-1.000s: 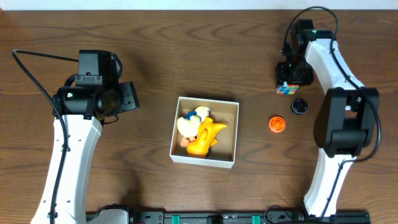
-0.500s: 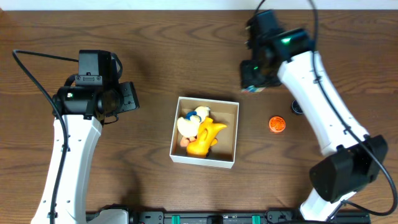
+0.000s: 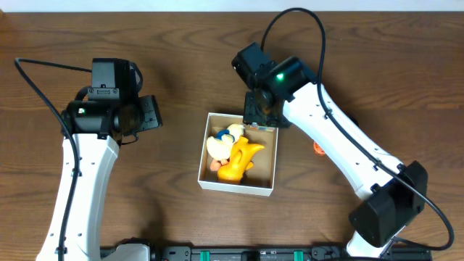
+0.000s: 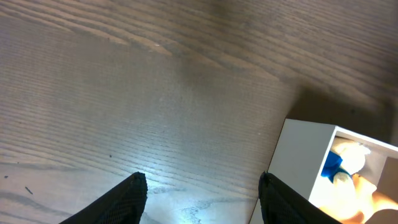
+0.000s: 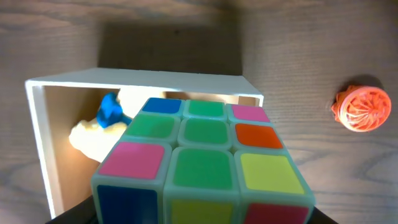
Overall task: Pack container
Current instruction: 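Carry the Rubik's cube with the right gripper over the white box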
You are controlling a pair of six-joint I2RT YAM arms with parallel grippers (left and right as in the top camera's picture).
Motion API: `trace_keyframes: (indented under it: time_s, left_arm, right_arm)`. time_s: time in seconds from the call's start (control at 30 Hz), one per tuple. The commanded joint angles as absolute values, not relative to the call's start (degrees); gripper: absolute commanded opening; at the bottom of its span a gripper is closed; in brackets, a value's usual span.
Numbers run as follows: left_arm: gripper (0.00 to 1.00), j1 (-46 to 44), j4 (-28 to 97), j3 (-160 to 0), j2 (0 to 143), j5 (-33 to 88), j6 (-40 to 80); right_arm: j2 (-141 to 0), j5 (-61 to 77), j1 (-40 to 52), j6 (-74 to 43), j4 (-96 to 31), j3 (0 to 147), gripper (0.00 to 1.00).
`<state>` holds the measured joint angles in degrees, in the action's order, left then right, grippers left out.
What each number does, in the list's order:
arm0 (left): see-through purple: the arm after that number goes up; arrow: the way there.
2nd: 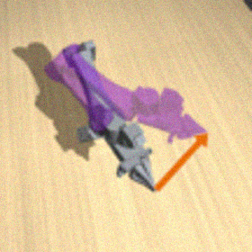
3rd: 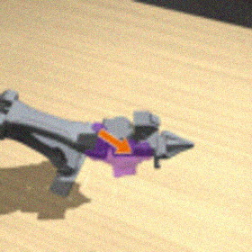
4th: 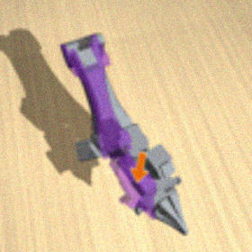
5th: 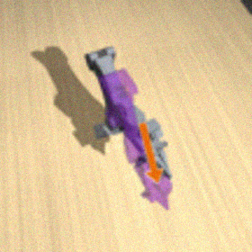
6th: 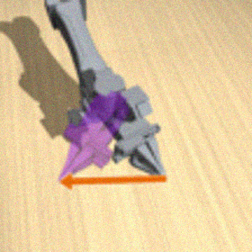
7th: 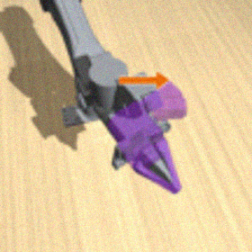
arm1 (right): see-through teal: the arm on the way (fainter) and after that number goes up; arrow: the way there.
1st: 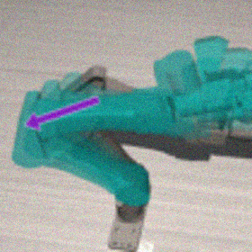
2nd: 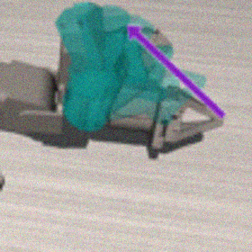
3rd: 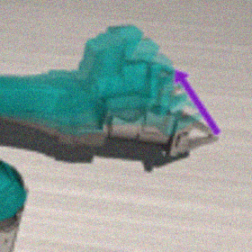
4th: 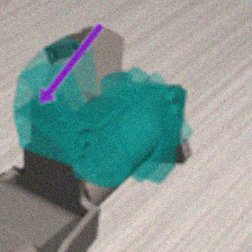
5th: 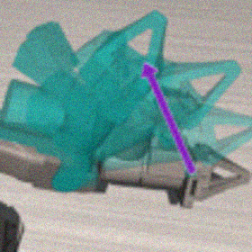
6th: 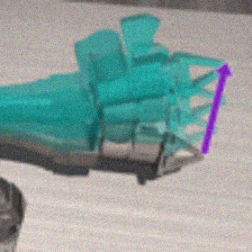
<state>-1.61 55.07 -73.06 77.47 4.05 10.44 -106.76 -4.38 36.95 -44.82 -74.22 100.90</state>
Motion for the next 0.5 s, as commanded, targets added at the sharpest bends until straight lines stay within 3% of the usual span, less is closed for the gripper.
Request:
trace_keyframes:
  time_s: [0.0,0.47]
  left_arm:
    - [0.60,-1.5,55.2,-74.1,77.5,3.4,9.9]
    - [0.60,-1.5,55.5,-74.1,77.5,3.4,9.9]
  right_arm:
    - [-107.2,-6.0,37.1,-47.6,-72.9,97.6,0.02]
    - [-107.3,-3.1,37.0,-44.5,-67.4,91.5,0.03]
